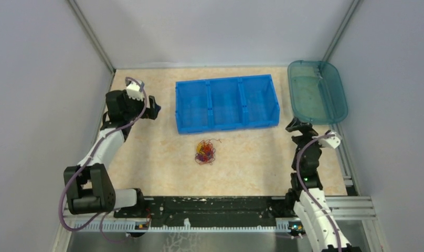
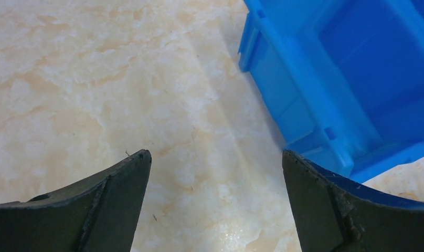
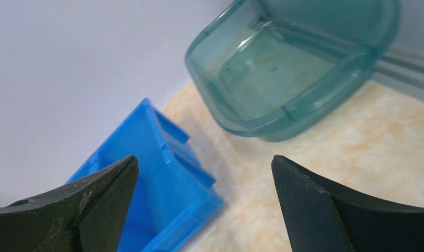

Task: Untangle the cables

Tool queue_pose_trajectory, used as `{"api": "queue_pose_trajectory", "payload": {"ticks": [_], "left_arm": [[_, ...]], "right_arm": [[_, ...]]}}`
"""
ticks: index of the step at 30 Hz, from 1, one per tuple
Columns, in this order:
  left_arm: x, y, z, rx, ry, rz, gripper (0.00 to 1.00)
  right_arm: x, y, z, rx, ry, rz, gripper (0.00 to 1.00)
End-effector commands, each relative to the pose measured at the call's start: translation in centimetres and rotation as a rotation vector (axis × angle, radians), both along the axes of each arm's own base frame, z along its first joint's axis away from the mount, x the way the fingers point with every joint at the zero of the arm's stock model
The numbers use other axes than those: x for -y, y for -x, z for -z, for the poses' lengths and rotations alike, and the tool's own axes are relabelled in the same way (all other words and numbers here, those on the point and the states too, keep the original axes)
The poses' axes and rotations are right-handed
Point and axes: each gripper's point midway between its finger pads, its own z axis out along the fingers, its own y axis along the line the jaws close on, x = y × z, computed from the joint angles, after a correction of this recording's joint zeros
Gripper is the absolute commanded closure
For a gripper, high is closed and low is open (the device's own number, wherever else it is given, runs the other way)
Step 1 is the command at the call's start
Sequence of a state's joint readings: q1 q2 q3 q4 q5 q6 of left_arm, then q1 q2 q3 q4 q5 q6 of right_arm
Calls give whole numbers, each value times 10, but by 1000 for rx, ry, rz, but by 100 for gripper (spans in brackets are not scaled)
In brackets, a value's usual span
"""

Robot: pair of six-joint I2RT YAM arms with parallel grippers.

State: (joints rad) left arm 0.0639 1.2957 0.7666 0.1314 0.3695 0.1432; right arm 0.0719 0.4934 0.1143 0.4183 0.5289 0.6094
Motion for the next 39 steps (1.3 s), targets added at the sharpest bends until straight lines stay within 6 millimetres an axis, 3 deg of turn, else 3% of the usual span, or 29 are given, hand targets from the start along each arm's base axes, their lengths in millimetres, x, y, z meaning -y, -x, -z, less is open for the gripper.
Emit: {"api": "queue_pose_trajectory", "payload": {"ticks": [1, 4, 7, 11, 19, 23, 30, 39], "left_arm": [[5, 10, -1, -147, 15, 45, 0], [7, 13, -5, -172, 23, 59, 0], [12, 19, -8, -177, 38, 90, 0], [19, 26, -12, -176, 51, 138, 0], [30, 46, -11, -220, 50, 231, 0], [34, 56, -15, -216, 50, 263, 0], [44, 71, -21, -214, 71, 320, 0], [47, 77, -26, -199, 74, 342, 0]], "right_arm": [[-56, -21, -23, -66, -70, -305, 1], [-93, -40, 6, -285, -77, -500, 1], [-122, -40, 1, -263, -61, -603, 1], [-175, -37, -10, -301, 34, -740, 2], [-304, -10, -4, -365, 115, -1055, 23], [-352, -4, 9, -417, 134, -1166, 37], [-394, -4, 46, -538, 129, -1254, 58], [-411, 11, 70, -603, 137, -1295, 59]]}}
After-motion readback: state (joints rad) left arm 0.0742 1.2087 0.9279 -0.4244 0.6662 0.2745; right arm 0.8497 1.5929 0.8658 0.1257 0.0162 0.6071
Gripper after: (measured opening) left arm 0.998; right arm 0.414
